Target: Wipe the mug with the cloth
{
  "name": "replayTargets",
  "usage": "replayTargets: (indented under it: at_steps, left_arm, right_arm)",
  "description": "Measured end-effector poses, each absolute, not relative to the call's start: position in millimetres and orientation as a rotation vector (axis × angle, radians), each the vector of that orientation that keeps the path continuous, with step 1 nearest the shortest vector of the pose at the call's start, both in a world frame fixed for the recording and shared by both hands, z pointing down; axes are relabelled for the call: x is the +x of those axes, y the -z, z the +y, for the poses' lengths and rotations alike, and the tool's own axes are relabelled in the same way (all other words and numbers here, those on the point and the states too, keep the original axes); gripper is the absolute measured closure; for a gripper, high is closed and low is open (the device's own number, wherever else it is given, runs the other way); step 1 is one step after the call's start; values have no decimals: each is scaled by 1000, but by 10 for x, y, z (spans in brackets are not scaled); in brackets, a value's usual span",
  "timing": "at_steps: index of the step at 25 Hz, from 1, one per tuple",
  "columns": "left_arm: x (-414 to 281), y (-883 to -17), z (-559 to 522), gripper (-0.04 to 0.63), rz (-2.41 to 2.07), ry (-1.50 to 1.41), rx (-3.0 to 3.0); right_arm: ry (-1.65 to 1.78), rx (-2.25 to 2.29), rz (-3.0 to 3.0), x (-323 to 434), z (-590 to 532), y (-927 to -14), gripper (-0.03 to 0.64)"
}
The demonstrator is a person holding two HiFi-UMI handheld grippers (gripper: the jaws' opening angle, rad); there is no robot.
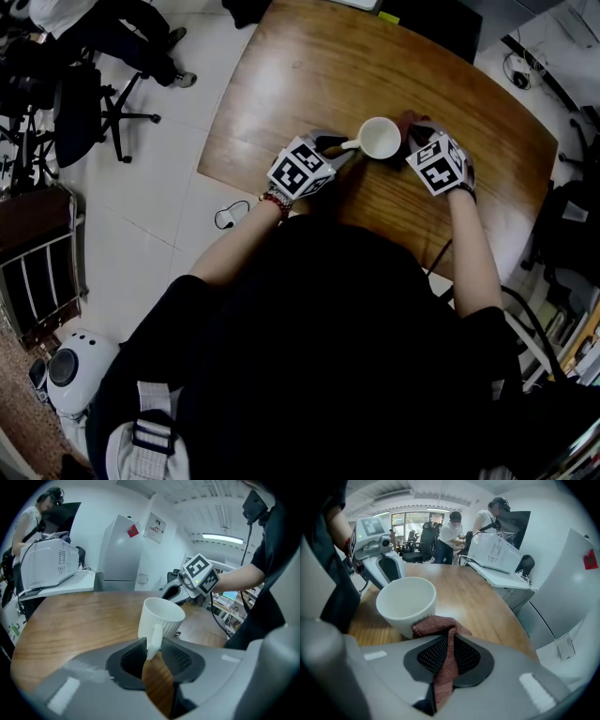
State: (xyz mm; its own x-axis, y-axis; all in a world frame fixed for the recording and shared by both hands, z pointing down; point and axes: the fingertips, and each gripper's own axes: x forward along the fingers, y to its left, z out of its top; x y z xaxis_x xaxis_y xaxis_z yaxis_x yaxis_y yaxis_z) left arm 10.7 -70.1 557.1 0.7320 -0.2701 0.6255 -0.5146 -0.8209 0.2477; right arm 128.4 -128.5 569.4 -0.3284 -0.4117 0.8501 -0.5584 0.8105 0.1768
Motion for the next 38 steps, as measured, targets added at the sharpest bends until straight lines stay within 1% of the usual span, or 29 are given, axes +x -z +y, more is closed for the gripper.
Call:
replayTargets:
  at_steps: [6, 9, 15, 27, 33, 38]
  left_arm:
    - [114, -5529, -711, 491, -631, -786, 2483]
    - [117, -5520, -733, 494, -618, -807, 2501]
    - [104, -5512, -785, 492, -606, -840, 2521]
    - [-39, -5532, -1013, 491, -691, -928, 2574]
    - [-60, -5545, -1074, 489, -729, -936, 2578]
    - [-66, -5533, -1087, 488, -728, -927, 2585]
  right_arm:
    - [-63, 682, -2076, 1159, -1403, -5321, 582]
    - [-17, 609, -2095, 1094, -1455, -5280, 582]
    - [44, 469, -2074, 992, -1494, -5430, 583]
    - [-5, 340, -2041, 971, -1350, -5739, 583]
    - [-31, 373, -2027, 976, -1293, -5884, 583]
    - [-67, 522, -2193, 974, -1518, -5500, 583]
